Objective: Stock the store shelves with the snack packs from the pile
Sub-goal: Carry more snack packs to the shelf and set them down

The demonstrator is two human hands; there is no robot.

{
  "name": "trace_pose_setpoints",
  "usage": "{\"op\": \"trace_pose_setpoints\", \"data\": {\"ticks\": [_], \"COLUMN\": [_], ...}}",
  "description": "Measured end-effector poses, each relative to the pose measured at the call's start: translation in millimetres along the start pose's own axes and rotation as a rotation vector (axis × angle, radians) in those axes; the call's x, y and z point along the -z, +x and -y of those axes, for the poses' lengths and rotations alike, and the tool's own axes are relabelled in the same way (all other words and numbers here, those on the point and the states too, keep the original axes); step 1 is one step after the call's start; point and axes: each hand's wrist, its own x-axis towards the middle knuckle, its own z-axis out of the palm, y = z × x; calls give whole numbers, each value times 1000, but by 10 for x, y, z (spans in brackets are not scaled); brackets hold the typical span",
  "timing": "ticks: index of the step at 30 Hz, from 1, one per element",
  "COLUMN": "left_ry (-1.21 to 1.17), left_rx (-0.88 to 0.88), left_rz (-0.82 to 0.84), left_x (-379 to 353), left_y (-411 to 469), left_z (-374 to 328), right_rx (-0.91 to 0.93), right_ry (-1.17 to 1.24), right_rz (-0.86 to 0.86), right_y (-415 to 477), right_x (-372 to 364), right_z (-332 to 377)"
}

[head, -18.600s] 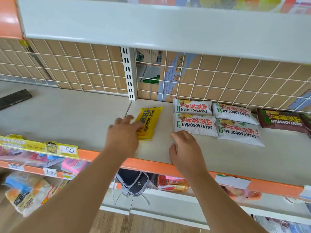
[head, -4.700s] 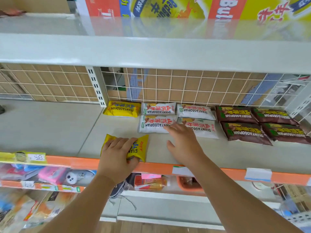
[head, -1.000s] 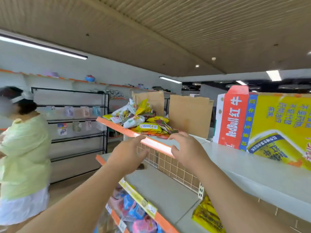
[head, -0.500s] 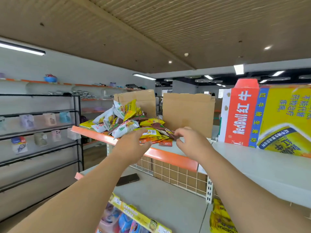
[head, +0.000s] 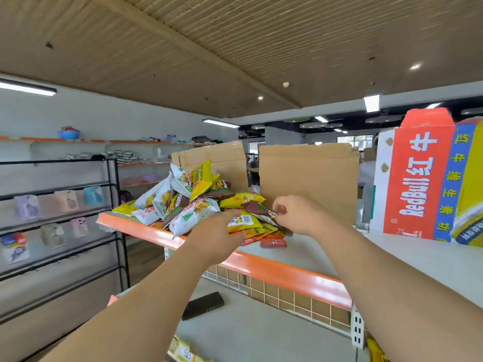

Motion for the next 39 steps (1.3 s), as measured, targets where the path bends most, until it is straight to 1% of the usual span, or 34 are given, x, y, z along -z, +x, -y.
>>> {"op": "trace_pose_setpoints", "data": {"ticks": [3, 5, 7, 10, 12, 14, 15, 17, 21, 26, 27, 29, 32, 34, 35, 36, 37, 38, 39], "left_ry": [51, 115, 305, 724, 853, 882, 861, 739, 521, 172, 118, 10, -202, -488, -583, -602, -528, -442, -389], "left_rx": [-7, -32, -97, -213, -246, -268, -290, -343, -492, -555, -574, -612, -631, -539, -476, -436, -436, -448, -459], "left_rz": [36, 43, 3, -46, -1, 48, 53, 68, 31, 83, 122, 265, 507, 712, 815, 898, 923, 908, 875], "left_x": [-55, -92, -135, -200, -248, -286, -304, -344, -338, -285, -304, -325, -377, -500, -583, -666, -748, -818, -890], "left_y": [221, 392, 574, 820, 943, 1077, 1150, 1290, 1569, 1815, 1857, 1944, 2069, 2162, 2204, 2236, 2258, 2271, 2293], "left_z": [74, 108, 124, 120, 138, 183, 213, 276, 379, 209, 137, -8, -173, -227, -243, -254, -256, -252, -243], "right_rx": [-18, -14, -3, 8, 2, 4, 2, -20, -146, -354, -389, -458, -588, -650, -681, -706, -731, -749, -768], "right_ry": [43, 24, -20, -85, -143, -231, -264, -261, -26, 177, 208, 236, 313, 331, 314, 269, 205, 146, 102], "right_rz": [67, 95, 101, 131, 174, 177, 167, 150, 73, -79, -112, -147, -110, -119, -104, -61, -3, 50, 67], "right_y": [319, 486, 623, 755, 791, 829, 849, 859, 789, 517, 447, 272, 9, -99, -146, -189, -223, -252, -273], "right_x": [-53, -92, -143, -262, -383, -490, -517, -496, -243, 126, 164, 240, 365, 430, 445, 444, 419, 390, 361], "right_z": [-6, -27, -53, -93, -108, -139, -166, -230, -481, -748, -822, -937, -961, -994, -995, -973, -978, -994, -1015]}}
